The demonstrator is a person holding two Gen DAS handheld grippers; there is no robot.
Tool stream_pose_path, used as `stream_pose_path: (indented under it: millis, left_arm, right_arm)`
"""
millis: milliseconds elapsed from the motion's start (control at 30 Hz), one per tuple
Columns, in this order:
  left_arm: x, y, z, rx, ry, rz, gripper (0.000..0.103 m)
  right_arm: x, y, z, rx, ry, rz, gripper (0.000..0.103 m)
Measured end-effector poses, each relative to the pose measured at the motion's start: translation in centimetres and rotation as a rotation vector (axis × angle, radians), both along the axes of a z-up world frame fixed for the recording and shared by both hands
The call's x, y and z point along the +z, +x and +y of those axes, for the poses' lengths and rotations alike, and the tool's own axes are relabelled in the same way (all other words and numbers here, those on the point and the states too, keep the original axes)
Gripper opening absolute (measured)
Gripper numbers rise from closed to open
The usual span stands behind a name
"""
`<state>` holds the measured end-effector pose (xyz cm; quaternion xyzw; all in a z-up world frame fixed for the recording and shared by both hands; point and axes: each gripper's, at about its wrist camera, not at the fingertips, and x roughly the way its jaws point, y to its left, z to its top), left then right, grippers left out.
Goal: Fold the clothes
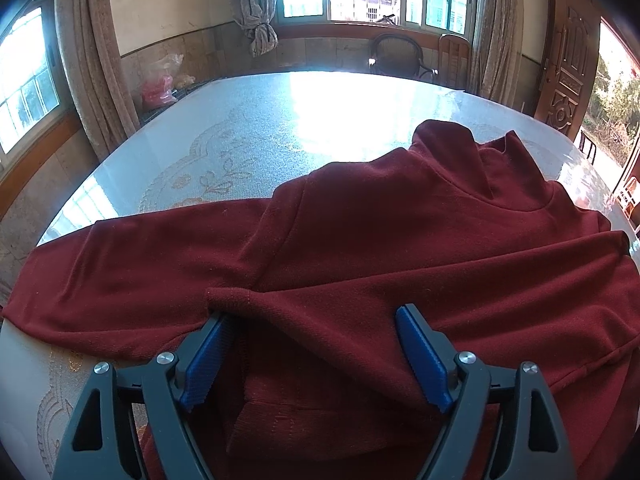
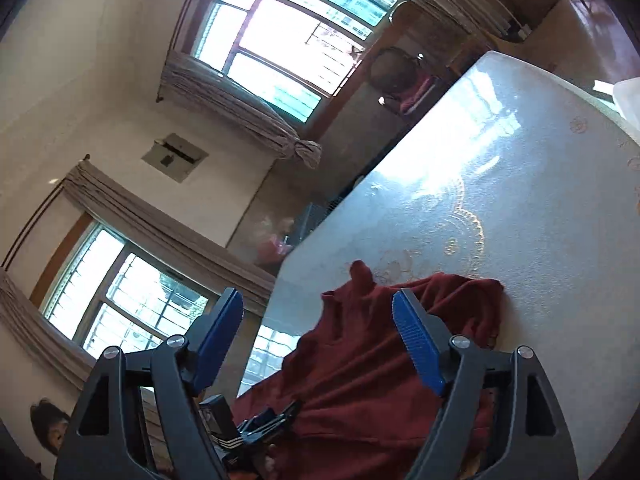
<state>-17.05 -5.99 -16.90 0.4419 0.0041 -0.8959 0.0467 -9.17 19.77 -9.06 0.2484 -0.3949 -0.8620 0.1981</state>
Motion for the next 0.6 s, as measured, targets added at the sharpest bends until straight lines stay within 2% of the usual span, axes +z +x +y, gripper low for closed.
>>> stream_pose_path:
  millis: [67, 167, 233, 333, 400, 500, 600]
  left_arm:
    - [0.2, 0.2, -0.1, -0.011, 0.008, 0.0, 0.085]
    - [0.4, 0.4, -0.3, -0.029, 0.02, 0.0, 0.084]
    - [0.6, 0.6, -0.4, -0.04, 0.029, 0.0, 0.084]
    - [1.5, 1.9, -1.6, -0.036, 0.051, 0.044, 0.08]
    - [1.8, 3.2, -3.6, 0.028, 0.081, 0.068, 0.08]
    - [1.0, 5.0, -5.8, 0.095, 0.137, 0.054, 0.079]
    - [0.3, 6.8, -7.4, 0.146, 0.175, 0.043, 0.079]
  right_arm:
    - [1.9, 0.5, -1.6, 0.012, 0.049, 0.072, 0.087]
    - [2.8, -0.4, -5.1, 0.038, 0.18, 0.059, 0.087]
    - [2.7, -1.2, -7.6, 0.071, 0.213, 0.034, 0.087]
    - [1.6, -2.0, -13.3, 0.185, 0.309, -0.028, 0.091]
    - [0.6, -2.3, -17.5, 0.272, 0.407, -0.064, 0.092]
    - [-1.4, -2.2, -24.6, 0.413, 0.614, -0.077, 0.092]
    - [-2.5, -3.5, -30.7, 0.566, 0.709, -0.08, 0.085]
